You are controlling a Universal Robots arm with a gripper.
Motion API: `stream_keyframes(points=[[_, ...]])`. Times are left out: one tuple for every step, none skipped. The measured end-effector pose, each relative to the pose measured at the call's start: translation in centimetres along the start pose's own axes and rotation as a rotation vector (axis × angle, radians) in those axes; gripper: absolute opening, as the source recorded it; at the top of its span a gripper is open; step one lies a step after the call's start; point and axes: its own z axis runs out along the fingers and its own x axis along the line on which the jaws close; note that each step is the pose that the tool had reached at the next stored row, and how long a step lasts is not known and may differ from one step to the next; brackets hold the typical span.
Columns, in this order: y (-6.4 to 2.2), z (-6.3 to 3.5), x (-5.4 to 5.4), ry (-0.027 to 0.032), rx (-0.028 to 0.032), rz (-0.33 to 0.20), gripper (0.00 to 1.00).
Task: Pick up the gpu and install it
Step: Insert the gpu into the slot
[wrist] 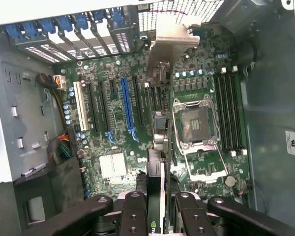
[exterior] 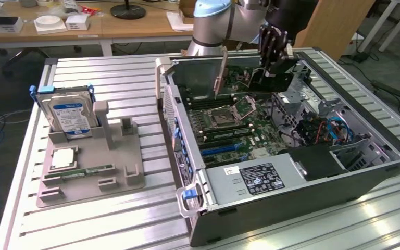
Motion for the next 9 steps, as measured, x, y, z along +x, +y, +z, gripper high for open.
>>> stream_keyframes(points=[[0.01,0.08,0.01,0.0002,-0.0005,-0.001,0.27],[0.05,0.17,0.02,0.0003,-0.0009,-0.008,0.27],[0.04,0.27,0.01,0.0005,-0.0011,-0.023,0.27],[0.04,0.37,0.01,0.0008,-0.0012,-0.042,0.27],[0.04,0.47,0.01,0.0009,-0.0012,-0.059,0.27],[0.04,0.57,0.02,0.0011,-0.0015,-0.073,0.27],[0.05,0.64,0.02,0.0013,-0.0018,-0.081,0.27],[0.05,0.67,0.03,0.0014,-0.0022,-0.092,0.27],[0.05,0.7,0.03,0.0018,-0.0023,-0.107,0.27]])
